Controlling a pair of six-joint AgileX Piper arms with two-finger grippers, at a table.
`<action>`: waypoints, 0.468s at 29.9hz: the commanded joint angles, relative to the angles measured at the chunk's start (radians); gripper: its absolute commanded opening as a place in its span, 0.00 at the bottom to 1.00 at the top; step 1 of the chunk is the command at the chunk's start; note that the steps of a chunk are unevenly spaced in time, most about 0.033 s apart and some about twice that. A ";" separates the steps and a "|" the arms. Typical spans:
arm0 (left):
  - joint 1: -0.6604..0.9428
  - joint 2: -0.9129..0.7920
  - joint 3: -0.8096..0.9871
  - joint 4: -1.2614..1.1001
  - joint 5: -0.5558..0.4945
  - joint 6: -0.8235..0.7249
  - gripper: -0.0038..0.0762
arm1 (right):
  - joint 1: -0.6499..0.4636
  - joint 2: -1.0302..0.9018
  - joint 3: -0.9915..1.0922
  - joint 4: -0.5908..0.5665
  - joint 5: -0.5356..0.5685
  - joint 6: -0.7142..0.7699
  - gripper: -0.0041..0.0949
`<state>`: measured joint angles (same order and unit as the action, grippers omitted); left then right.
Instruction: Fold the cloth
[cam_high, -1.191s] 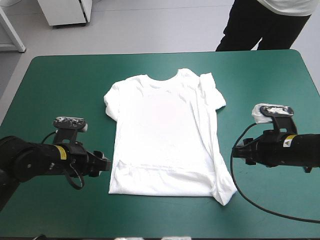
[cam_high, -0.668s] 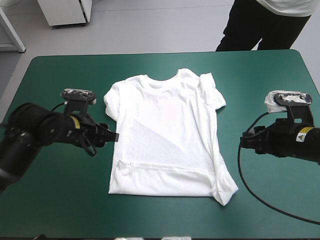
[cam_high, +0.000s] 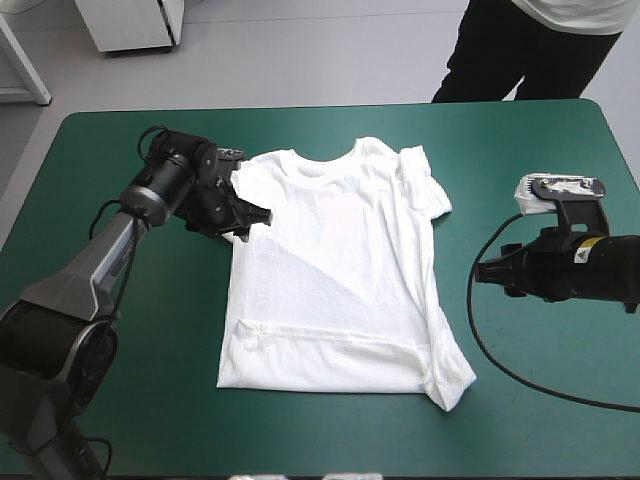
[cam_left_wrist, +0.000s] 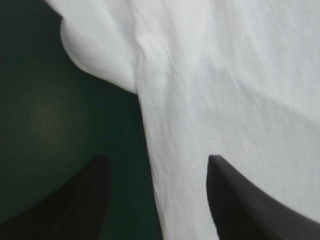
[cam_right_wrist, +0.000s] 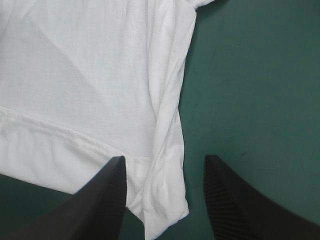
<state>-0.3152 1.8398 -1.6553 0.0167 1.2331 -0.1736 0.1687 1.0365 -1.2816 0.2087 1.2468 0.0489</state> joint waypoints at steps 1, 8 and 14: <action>0.002 0.023 -0.035 -0.005 0.015 0.004 0.57 | -0.007 0.013 -0.033 0.000 0.001 -0.011 0.49; 0.002 0.110 -0.035 0.010 -0.048 -0.013 0.57 | -0.007 0.034 -0.033 0.000 0.001 -0.011 0.49; 0.002 0.182 -0.035 -0.006 -0.034 -0.017 0.55 | -0.007 0.038 -0.033 -0.029 0.000 -0.011 0.49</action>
<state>-0.3152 2.0439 -1.6631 0.0155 1.1955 -0.1812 0.1687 1.0819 -1.2816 0.1845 1.2468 0.0461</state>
